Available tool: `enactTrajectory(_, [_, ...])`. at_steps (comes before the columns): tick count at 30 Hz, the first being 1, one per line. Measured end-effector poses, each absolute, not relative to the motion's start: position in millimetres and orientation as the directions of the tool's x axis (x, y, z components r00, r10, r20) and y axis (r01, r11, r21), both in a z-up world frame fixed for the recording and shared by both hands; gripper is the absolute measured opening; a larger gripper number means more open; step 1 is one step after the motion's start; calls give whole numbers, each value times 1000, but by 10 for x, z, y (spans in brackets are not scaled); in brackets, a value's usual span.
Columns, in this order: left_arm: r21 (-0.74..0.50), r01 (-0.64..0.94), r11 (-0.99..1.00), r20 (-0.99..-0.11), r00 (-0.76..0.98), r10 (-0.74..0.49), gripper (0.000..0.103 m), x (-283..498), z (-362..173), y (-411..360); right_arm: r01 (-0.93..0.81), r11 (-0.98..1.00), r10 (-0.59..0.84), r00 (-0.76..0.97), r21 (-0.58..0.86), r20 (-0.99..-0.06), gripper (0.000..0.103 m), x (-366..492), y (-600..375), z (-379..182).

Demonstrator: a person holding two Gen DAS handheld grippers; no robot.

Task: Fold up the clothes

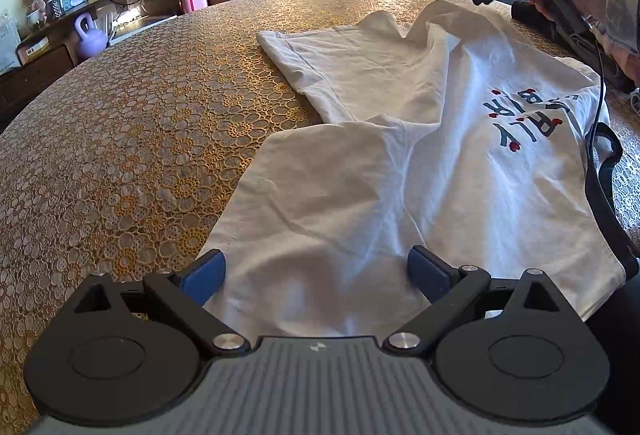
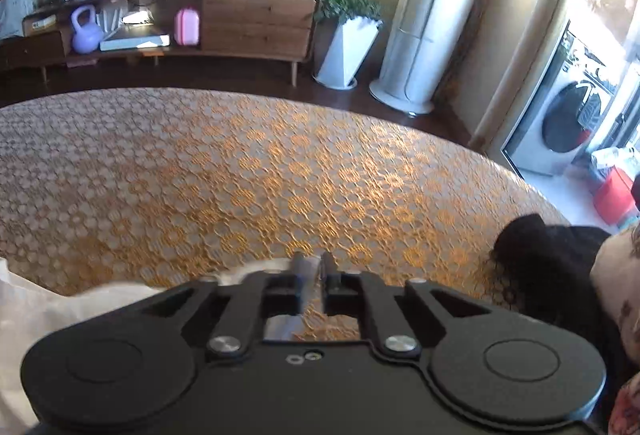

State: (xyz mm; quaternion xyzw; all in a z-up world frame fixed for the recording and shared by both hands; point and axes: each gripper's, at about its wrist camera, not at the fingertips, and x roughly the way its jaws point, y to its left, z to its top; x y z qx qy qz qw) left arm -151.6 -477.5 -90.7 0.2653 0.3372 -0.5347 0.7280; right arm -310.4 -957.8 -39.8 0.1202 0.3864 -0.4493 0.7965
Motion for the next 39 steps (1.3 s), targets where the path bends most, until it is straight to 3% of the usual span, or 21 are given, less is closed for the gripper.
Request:
enactTrajectory(4, [26, 958, 285, -771, 201, -604, 99, -1510, -915, -4761, 823, 543, -651, 285, -168, -704, 103, -3244, -9549, -296])
enactTrajectory(10, [25, 958, 285, -766, 201, -610, 99, -1516, -918, -4750, 411, 911, -305, 650, -15, -696, 103, -2694, -8753, -21])
enactTrajectory(15, [24, 960, 277, -763, 197, -616, 99, -1513, -918, -4742, 282, 959, -200, 614, -24, -764, 103, -2048, -8310, -268])
enactTrajectory(20, [23, 964, 265, -756, 190, -626, 100, -1516, -929, -4720, 325, 944, -235, 538, -59, -810, 103, -1804, -8280, -542])
enactTrajectory(31, [38, 948, 315, -761, 232, -606, 101, -1430, -898, -4740, 451, 889, -370, 613, -76, -698, 103, -1159, -8333, -215])
enactTrajectory(36, [31, 943, 331, -767, 235, -597, 101, -1388, -872, -4722, 389, 915, -326, 564, -104, -759, 103, -936, -8215, -344])
enactTrajectory(39, [35, 944, 327, -761, 237, -604, 101, -1411, -855, -4696, 385, 912, -362, 600, -139, -713, 103, -1023, -8016, -245])
